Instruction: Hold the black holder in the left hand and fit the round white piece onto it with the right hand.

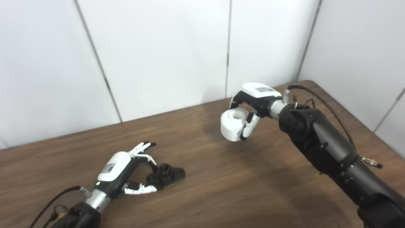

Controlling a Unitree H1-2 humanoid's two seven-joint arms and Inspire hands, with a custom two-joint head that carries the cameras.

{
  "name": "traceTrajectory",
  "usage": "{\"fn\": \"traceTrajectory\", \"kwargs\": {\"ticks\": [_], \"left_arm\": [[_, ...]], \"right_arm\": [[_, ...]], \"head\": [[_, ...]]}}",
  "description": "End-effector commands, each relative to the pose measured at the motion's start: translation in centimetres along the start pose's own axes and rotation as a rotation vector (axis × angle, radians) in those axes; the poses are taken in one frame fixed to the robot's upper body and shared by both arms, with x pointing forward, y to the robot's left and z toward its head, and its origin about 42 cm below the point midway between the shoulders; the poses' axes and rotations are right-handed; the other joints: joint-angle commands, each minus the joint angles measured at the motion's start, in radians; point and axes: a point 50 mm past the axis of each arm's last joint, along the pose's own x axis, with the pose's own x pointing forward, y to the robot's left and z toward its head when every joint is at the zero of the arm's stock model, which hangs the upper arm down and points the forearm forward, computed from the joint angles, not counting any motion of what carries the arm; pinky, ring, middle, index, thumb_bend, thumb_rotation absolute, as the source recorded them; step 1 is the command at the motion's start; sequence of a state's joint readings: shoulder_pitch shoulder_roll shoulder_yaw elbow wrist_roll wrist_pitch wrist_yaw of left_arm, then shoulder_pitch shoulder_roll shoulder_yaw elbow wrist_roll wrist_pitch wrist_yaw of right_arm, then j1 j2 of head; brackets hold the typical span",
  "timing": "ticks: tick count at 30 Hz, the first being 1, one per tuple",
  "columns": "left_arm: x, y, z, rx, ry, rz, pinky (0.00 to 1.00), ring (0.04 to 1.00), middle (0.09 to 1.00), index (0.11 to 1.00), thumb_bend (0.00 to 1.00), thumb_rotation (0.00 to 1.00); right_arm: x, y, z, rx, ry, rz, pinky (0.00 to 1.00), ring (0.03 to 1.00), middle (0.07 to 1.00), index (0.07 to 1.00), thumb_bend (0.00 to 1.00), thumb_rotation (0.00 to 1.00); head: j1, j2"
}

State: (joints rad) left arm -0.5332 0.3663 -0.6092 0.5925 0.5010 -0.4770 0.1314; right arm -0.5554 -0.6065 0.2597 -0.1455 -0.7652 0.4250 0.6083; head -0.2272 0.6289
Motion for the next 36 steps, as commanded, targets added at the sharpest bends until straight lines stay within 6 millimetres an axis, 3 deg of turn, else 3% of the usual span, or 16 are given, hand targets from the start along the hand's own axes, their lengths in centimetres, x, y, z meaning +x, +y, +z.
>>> {"fn": "traceTrajectory", "kwargs": {"ticks": [1,11,15,19,36], "left_arm": [[-1.3,-3.0,-0.3,0.023,0.062,-0.166,0.88,0.973,0.94,0.483,0.52,0.07],[-0.1,-3.5,0.8,0.033,0.057,-0.165,0.88,0.973,0.94,0.482,0.52,0.07],[0.3,-3.7,1.4,0.02,0.065,-0.159,0.89,0.973,0.937,0.482,0.52,0.07],[0.8,-3.9,1.8,0.013,0.066,-0.15,0.89,0.975,0.936,0.482,0.52,0.07],[1.9,-4.2,2.4,0.005,0.069,-0.148,0.91,0.985,0.947,0.48,0.52,0.07]], "right_arm": [[-0.3,-3.3,1.7,-0.015,-0.062,-0.077,0.8,0.788,0.722,0.482,0.52,0.13],[-0.6,-2.9,4.8,-0.024,-0.174,-0.076,0.85,0.775,0.715,0.482,0.52,0.13],[-0.4,-2.7,5.8,-0.025,-0.221,-0.084,0.72,0.741,0.709,0.481,0.52,0.13],[-0.3,-2.6,6.4,-0.021,-0.258,-0.093,0.66,0.717,0.698,0.481,0.52,0.13],[0.4,-2.5,10.3,0.009,-0.345,-0.06,0.78,0.8,0.721,0.481,0.52,0.13]], "head": [[0.012,0.002],[0.108,0.014],[0.154,0.02],[0.188,0.025],[0.244,0.033]]}}
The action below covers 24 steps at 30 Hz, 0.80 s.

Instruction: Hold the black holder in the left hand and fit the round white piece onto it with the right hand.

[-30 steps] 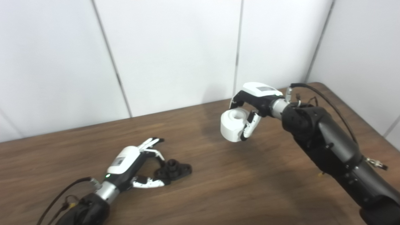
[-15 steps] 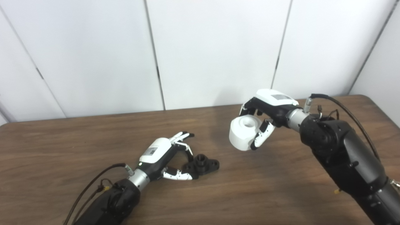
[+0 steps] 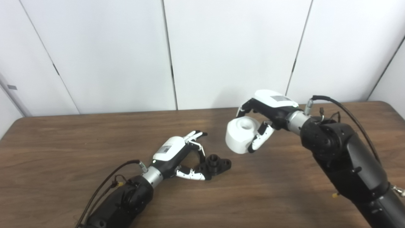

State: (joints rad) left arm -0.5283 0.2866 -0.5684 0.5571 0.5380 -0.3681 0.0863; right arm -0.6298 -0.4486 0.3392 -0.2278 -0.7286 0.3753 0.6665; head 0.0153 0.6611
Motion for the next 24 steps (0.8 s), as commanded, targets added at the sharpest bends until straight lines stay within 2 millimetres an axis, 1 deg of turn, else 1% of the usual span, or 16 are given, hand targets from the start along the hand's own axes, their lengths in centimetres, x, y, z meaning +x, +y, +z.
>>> {"fn": "traceTrajectory", "kwargs": {"ticks": [1,4,12,21,24], "left_arm": [[-0.4,-3.2,0.3,0.029,0.028,-0.15,0.91,0.984,0.946,0.48,0.52,0.07],[-0.4,-3.3,0.4,0.03,0.028,-0.151,0.92,0.985,0.947,0.48,0.52,0.07],[-0.4,-3.2,0.7,0.032,0.015,-0.15,0.92,0.99,0.948,0.48,0.52,0.07],[-0.2,-3.4,0.8,0.031,0.008,-0.151,0.91,0.987,0.944,0.48,0.52,0.07],[-0.2,-3.4,1.0,0.03,0.008,-0.152,0.91,0.99,0.948,0.48,0.52,0.07]], "right_arm": [[0.3,-2.6,1.4,-0.039,-0.056,-0.079,0.77,0.795,0.72,0.48,0.52,0.14],[0.6,-2.4,2.0,-0.031,-0.07,-0.074,0.77,0.786,0.716,0.48,0.52,0.13],[1.2,-1.9,3.3,0.004,-0.097,-0.074,0.8,0.805,0.717,0.481,0.52,0.14],[2.0,-1.1,4.0,0.005,-0.126,-0.055,0.86,0.812,0.723,0.481,0.52,0.14],[2.2,-0.8,4.2,0.003,-0.131,-0.049,0.85,0.808,0.719,0.481,0.52,0.14]], "head": [[0.004,0.001],[0.01,0.001],[0.016,0.009],[0.021,0.012],[0.023,0.014]]}}
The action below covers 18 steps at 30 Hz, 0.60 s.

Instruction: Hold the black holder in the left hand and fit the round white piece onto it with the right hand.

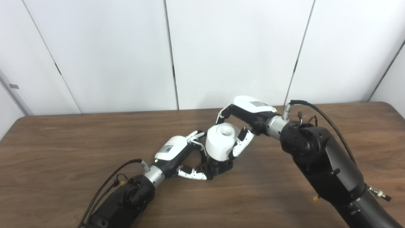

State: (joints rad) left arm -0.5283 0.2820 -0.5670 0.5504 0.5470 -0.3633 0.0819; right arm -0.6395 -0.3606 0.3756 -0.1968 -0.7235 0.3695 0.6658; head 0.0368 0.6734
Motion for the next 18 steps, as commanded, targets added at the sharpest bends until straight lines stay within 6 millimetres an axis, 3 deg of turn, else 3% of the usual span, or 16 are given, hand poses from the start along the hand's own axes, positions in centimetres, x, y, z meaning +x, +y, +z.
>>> {"fn": "traceTrajectory", "kwargs": {"ticks": [1,18], "left_arm": [[-0.4,-3.4,0.8,0.024,0.012,-0.149,0.91,0.988,0.947,0.48,0.52,0.07],[-0.5,-3.5,0.9,0.018,0.009,-0.147,0.91,0.984,0.945,0.481,0.52,0.07]], "right_arm": [[0.5,-2.3,1.5,-0.047,-0.064,-0.082,0.84,0.808,0.721,0.481,0.52,0.14],[2.7,-0.2,1.1,0.001,-0.071,-0.054,0.78,0.784,0.709,0.481,0.52,0.14]], "head": [[0.003,0.003],[0.0,0.011]]}}
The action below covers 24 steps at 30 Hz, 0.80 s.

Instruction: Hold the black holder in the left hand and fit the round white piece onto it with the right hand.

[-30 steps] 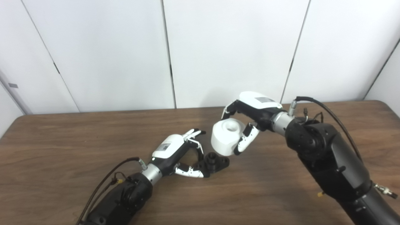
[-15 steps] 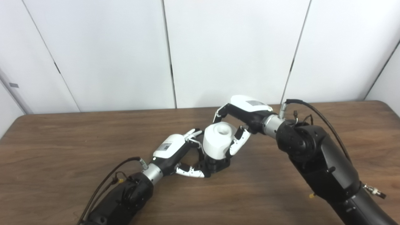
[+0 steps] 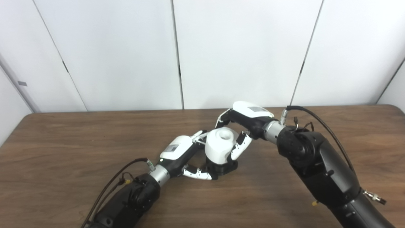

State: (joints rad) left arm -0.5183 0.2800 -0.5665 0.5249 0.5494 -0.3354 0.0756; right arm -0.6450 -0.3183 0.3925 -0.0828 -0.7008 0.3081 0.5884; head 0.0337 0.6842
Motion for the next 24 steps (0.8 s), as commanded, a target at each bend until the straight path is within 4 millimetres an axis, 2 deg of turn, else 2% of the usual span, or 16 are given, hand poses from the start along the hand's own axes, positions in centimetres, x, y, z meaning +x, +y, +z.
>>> {"fn": "traceTrajectory", "kwargs": {"ticks": [1,9,24], "left_arm": [[-0.5,-3.4,0.6,0.02,-0.002,-0.15,0.91,0.983,0.944,0.481,0.52,0.07],[-0.5,-3.4,0.9,0.011,-0.001,-0.152,0.91,0.989,0.948,0.481,0.52,0.07],[-0.4,-3.1,0.9,0.009,0.008,-0.148,0.91,0.982,0.945,0.481,0.52,0.07]], "right_arm": [[0.7,-1.8,1.3,-0.031,-0.051,-0.062,0.78,0.785,0.708,0.481,0.52,0.14],[1.4,-1.0,0.9,-0.029,-0.031,-0.053,0.79,0.79,0.706,0.481,0.52,0.14],[1.0,-0.6,0.5,-0.081,-0.048,0.006,0.78,0.788,0.698,0.481,0.52,0.13]], "head": [[0.004,0.001],[0.004,0.004],[0.001,0.016]]}}
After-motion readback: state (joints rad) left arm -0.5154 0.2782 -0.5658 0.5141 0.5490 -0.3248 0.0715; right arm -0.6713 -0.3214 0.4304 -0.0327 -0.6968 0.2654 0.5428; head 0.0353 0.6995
